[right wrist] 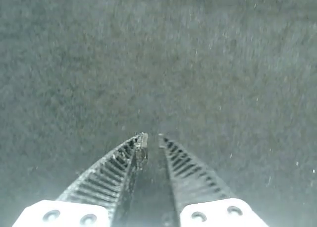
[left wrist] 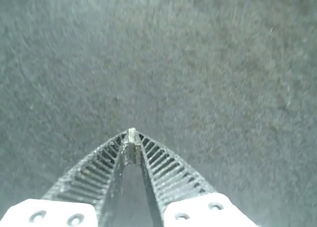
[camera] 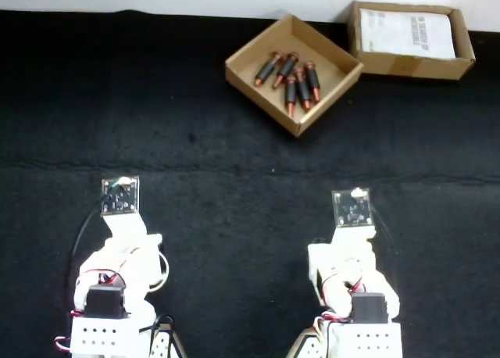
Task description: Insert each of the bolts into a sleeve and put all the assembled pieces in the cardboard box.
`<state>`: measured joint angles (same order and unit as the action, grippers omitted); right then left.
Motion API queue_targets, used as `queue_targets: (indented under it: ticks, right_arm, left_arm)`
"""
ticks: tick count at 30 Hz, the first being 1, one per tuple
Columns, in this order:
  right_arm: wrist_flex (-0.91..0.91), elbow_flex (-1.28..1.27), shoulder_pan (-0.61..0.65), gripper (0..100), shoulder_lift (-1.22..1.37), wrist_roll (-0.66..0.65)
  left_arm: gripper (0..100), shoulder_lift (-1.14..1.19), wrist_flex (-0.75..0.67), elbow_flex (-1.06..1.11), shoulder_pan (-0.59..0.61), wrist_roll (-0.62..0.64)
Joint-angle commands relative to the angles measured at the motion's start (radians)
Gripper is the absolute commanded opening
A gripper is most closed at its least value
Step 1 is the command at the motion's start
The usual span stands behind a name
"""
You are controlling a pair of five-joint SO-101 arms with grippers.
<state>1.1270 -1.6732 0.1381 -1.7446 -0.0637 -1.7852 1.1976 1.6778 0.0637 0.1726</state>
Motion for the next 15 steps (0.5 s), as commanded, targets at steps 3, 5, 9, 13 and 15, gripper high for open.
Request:
queue_targets:
  ticks: [3, 5, 9, 13, 15]
  right_arm:
    - [0.134, -0.091, -0.01, 2.6, -0.084, -0.006]
    - [0.136, -0.096, -0.01, 2.6, -0.087, -0.006]
    - [0.116, -0.134, -0.007, 2.6, -0.084, -0.003]
    - [0.116, -0.134, -0.005, 2.6, -0.084, -0.002]
    - [0.116, -0.134, -0.005, 2.6, -0.084, -0.002]
  left_arm:
    - [1, -0.019, 0.054, 0.018, -0.015, -0.002]
    - [1, -0.019, 0.057, 0.018, -0.015, -0.003]
    - [1, -0.019, 0.058, 0.018, -0.015, -0.003]
    - [1, -0.019, 0.064, 0.018, -0.015, -0.003]
    - [1, -0.019, 0.115, 0.018, -0.015, -0.002]
